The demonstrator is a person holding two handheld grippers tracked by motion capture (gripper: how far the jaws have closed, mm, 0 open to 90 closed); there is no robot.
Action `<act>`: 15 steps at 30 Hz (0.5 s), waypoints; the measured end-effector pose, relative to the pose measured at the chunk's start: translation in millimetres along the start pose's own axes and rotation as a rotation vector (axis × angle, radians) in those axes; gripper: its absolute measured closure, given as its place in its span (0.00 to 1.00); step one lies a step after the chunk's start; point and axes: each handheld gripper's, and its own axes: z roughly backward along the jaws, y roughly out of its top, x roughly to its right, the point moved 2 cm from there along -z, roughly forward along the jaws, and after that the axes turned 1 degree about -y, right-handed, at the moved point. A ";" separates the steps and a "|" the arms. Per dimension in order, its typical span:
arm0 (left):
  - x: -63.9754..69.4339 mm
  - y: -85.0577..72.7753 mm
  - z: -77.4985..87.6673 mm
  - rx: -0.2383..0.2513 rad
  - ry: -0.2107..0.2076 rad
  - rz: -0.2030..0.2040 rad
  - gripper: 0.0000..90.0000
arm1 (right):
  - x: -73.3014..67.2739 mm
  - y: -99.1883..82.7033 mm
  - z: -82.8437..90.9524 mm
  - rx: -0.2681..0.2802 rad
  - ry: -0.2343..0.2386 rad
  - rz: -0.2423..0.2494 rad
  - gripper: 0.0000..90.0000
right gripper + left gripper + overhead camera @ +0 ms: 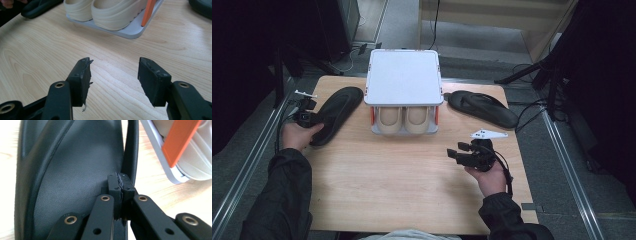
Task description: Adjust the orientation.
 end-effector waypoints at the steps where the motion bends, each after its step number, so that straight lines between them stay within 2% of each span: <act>1: 4.2 -1.2 -1.6 -0.008 -0.013 0.001 1.00 | 1.6 0.0 0.3 0.000 -0.003 -0.005 0.49; 6: 14.3 -1.8 -6.7 -0.010 -0.010 -0.010 0.98 | 1.6 0.6 0.4 0.003 -0.001 -0.010 0.49; 9: 22.6 -2.2 -12.0 -0.013 -0.027 -0.006 0.98 | -0.1 0.2 -0.1 -0.002 -0.001 -0.008 0.49; 15: 31.1 -1.4 -18.1 -0.016 -0.041 -0.006 0.98 | 0.5 0.2 -0.6 -0.002 0.001 -0.011 0.49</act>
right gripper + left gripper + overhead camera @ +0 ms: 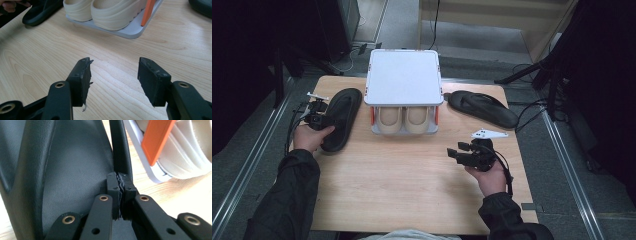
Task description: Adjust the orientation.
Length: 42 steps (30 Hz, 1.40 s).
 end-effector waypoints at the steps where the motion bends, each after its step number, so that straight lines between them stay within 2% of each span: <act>1: 0.0 0.0 0.0 0.000 0.000 0.000 0.97 | 0.0 0.0 0.0 0.000 0.000 0.000 0.49; 3: 3.2 -0.2 -1.9 -0.001 -0.010 0.010 0.94 | -0.8 0.1 -1.2 -0.003 0.000 0.004 0.49; 5: 6.4 -0.2 -3.8 -0.013 -0.019 -0.001 0.93 | -1.2 0.1 -1.5 -0.005 0.001 0.008 0.49; 8: 2.2 1.6 1.5 -0.011 -0.033 0.024 0.81 | -1.7 -0.1 -1.3 -0.007 0.001 0.010 0.49; 16: 6.7 14.4 29.0 0.048 -0.002 0.012 0.67 | -1.8 -0.2 -0.6 -0.004 0.001 0.010 0.50; 19: 5.4 18.6 37.5 0.074 0.030 0.009 0.57 | -1.8 -0.7 -0.5 -0.009 0.002 0.011 0.50; 22: 0.5 21.2 43.4 0.105 0.031 0.017 0.49 | -2.5 -0.8 0.2 -0.005 0.000 0.008 0.50; 25: -5.6 23.3 43.8 0.116 0.036 0.020 0.48 | -2.6 -1.6 -0.1 -0.009 -0.001 0.008 0.50; 28: -12.4 26.1 41.0 0.110 0.065 0.020 0.48 | -3.1 -2.8 0.3 -0.010 -0.003 0.010 0.50; 31: -17.9 28.5 36.0 0.110 0.074 0.021 0.48 | -3.3 -5.0 2.9 -0.010 -0.009 0.009 0.50; 35: -23.2 28.6 27.6 0.128 0.094 0.001 0.49 | -1.0 -7.3 7.9 0.000 -0.020 -0.008 0.50; 42: -34.5 25.8 12.0 0.084 0.110 0.015 0.53 | 0.6 -11.4 12.3 -0.002 -0.034 -0.019 0.50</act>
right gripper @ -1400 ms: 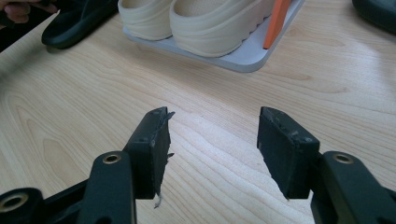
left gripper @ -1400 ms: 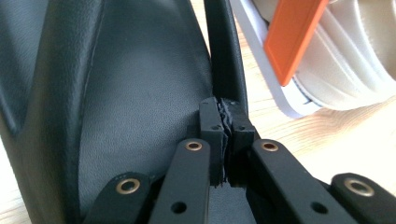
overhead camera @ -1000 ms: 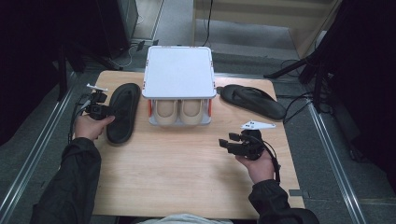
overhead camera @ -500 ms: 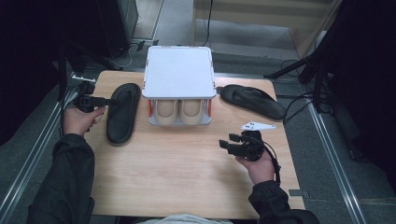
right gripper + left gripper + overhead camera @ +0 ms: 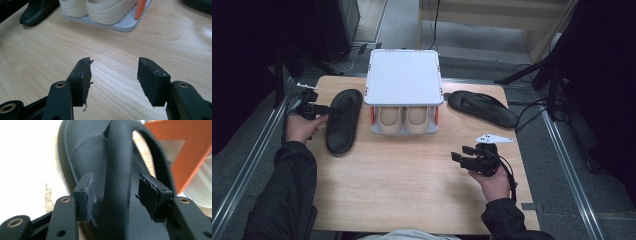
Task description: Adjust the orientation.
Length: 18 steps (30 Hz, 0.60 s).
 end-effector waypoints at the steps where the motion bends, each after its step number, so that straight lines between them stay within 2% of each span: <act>1: -0.6 -0.8 -2.7 -0.006 0.001 -0.001 0.53 | 0.4 -0.4 0.5 0.001 -0.001 0.001 0.50; 8: 1.2 -2.1 -9.8 -0.021 -0.002 -0.017 0.59 | 2.1 -1.6 1.7 0.000 -0.008 -0.008 0.50; 10: 2.0 -2.2 -10.6 -0.032 -0.002 -0.023 0.65 | 1.8 -1.5 1.2 0.001 -0.007 -0.004 0.50; 12: 2.5 -2.3 -10.9 -0.031 0.003 -0.025 0.67 | 1.6 -1.5 1.1 0.001 -0.006 -0.004 0.50; 15: 2.1 -2.1 -10.6 -0.035 0.012 -0.020 0.74 | 1.6 -1.5 0.8 -0.001 -0.005 -0.004 0.50; 18: 2.2 -2.1 -10.4 -0.035 0.010 -0.012 0.75 | 1.9 -1.5 0.8 0.000 -0.005 -0.004 0.50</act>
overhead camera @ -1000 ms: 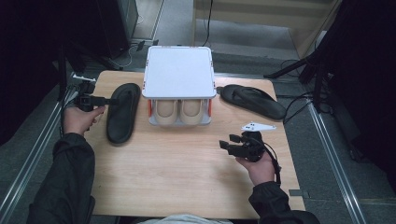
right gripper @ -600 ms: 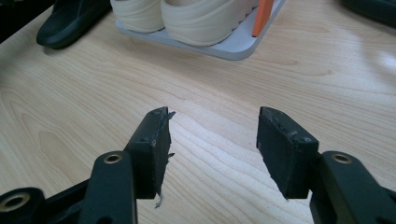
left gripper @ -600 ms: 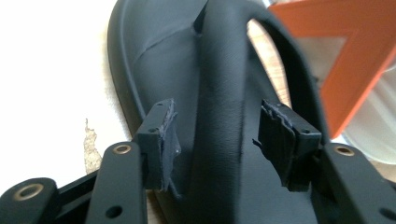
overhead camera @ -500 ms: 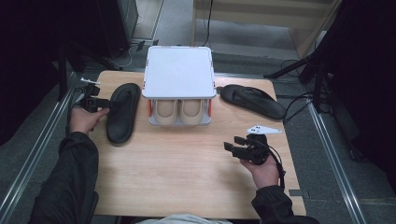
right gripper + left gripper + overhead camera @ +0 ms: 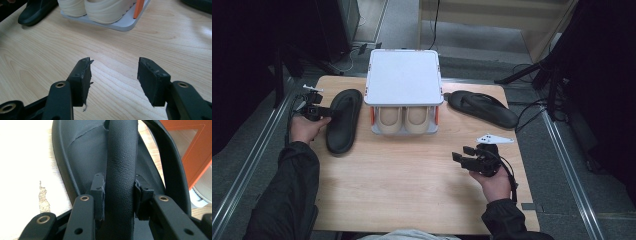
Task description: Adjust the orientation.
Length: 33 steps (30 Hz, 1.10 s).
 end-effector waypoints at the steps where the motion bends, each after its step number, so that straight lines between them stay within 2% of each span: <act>1: 0.3 0.3 0.0 -0.004 0.003 -0.003 0.75 | 0.1 0.0 0.0 0.000 -0.001 0.000 0.50; 3: 1.5 0.7 0.2 -0.001 0.007 -0.005 0.76 | 0.1 0.0 0.2 0.000 -0.001 -0.003 0.50; 10: 2.3 2.5 2.4 -0.008 -0.016 0.021 0.77 | 0.0 0.2 0.1 0.001 -0.001 -0.001 0.50; 11: 2.9 3.5 4.5 0.007 -0.017 0.039 0.77 | 0.0 0.3 0.2 0.000 0.001 -0.002 0.50; 18: 4.2 4.6 13.5 0.019 -0.034 0.061 0.77 | -0.2 2.3 -1.3 0.002 0.007 0.005 0.50; 23: 7.7 4.5 24.4 0.004 -0.055 0.071 0.77 | -1.6 5.7 -5.5 -0.001 0.020 0.012 0.50; 26: 12.8 2.6 35.1 0.020 -0.073 0.084 0.77 | -3.5 8.5 -9.3 -0.005 0.029 0.023 0.50; 33: 18.1 -4.7 51.4 0.040 -0.065 0.088 0.77 | -5.7 13.8 -14.8 -0.008 0.046 0.038 0.50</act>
